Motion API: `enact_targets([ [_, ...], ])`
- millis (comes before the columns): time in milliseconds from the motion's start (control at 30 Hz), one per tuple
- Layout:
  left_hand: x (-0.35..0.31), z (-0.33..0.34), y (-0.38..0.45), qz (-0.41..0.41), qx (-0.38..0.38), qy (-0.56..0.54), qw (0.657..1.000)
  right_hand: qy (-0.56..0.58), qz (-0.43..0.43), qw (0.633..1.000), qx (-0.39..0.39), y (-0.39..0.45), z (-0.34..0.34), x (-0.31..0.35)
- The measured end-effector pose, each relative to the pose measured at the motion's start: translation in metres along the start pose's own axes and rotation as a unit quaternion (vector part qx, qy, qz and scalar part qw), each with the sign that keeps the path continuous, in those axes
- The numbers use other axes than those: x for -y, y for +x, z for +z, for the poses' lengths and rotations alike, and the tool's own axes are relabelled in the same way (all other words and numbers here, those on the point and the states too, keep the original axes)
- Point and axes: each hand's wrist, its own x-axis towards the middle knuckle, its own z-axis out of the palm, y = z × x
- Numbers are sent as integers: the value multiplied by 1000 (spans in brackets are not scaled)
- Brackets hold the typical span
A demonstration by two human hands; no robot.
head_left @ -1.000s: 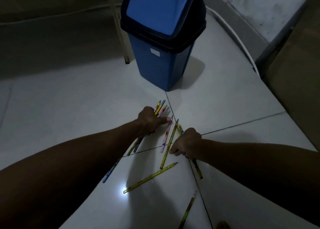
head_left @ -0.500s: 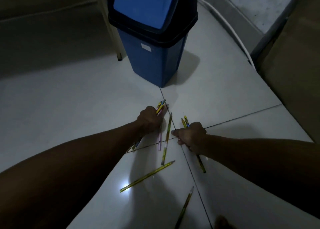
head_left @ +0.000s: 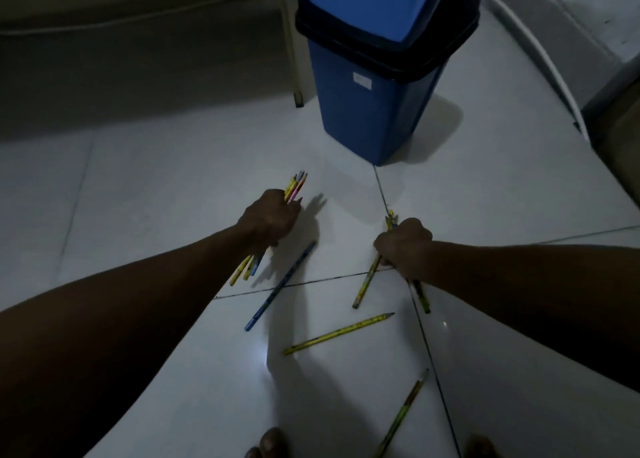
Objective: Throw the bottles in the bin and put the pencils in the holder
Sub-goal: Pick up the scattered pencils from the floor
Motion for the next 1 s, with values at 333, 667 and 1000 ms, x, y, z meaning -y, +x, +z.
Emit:
enact_targets([
  [333, 24, 16, -16, 40, 58, 210, 975, 121, 3, 988, 92, -32, -14, 10],
  [667, 14, 19, -20, 31, 105, 286, 952, -160, -255, 938, 171, -51, -27, -33],
  [1000, 6, 4, -31, 50, 116, 120, 985, -389, -389, 820, 160, -48, -20, -50],
])
